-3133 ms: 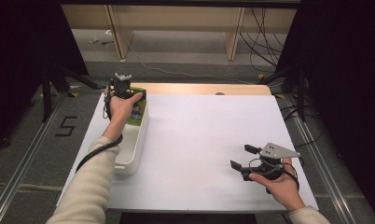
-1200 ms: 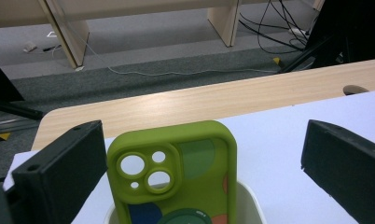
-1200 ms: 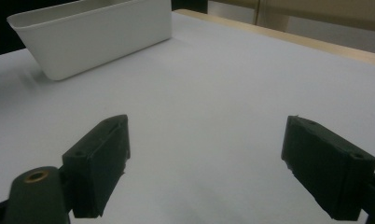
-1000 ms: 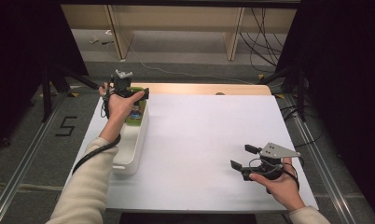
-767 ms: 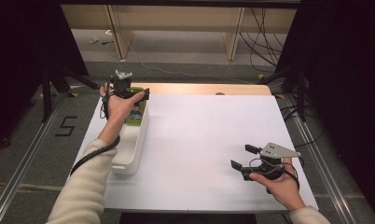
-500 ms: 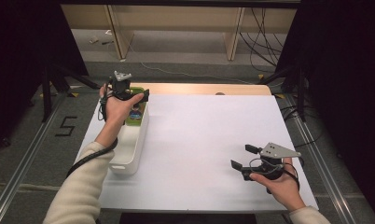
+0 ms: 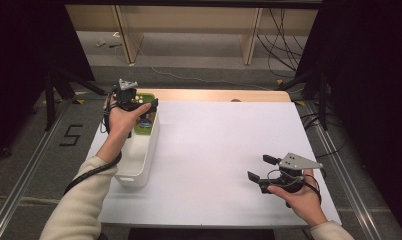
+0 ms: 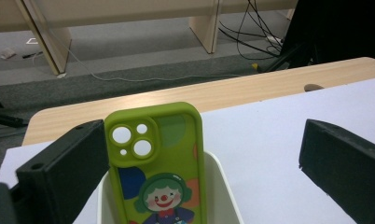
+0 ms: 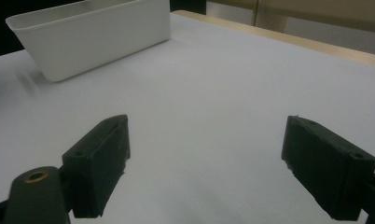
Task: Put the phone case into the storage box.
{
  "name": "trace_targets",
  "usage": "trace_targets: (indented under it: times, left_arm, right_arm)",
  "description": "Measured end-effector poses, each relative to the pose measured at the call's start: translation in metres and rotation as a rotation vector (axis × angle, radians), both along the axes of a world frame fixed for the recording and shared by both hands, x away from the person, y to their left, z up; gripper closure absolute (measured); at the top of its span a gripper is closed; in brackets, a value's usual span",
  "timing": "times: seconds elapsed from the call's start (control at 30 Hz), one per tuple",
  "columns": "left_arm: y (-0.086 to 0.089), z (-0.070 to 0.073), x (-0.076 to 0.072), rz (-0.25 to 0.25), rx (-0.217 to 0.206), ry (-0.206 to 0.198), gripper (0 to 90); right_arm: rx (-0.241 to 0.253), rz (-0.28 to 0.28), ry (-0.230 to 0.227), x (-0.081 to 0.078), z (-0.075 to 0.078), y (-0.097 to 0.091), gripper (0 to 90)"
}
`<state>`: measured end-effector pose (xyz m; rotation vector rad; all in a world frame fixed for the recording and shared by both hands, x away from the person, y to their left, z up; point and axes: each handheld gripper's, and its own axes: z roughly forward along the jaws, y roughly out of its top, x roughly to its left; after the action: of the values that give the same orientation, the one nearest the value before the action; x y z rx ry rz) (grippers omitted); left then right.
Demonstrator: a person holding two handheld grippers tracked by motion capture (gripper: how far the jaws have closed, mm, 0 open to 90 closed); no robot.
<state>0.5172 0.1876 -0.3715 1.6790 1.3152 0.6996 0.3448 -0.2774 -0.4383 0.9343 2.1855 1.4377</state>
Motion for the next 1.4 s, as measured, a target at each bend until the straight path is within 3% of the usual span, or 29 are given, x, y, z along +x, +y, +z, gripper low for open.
trace_targets:
  times: [0.77, 1.4]
  left_arm:
    - [0.009, 0.004, -0.023, -0.037, 0.004, -0.005, 1.5]
    - [0.023, 0.001, -0.04, -0.06, -0.017, -0.007, 1.6]
  right_arm:
    - [-0.001, -0.001, 0.0, 0.0, 0.0, 0.0, 16.4]
    - [0.002, -0.002, 0.001, 0.0, 0.0, 0.001, 16.4]
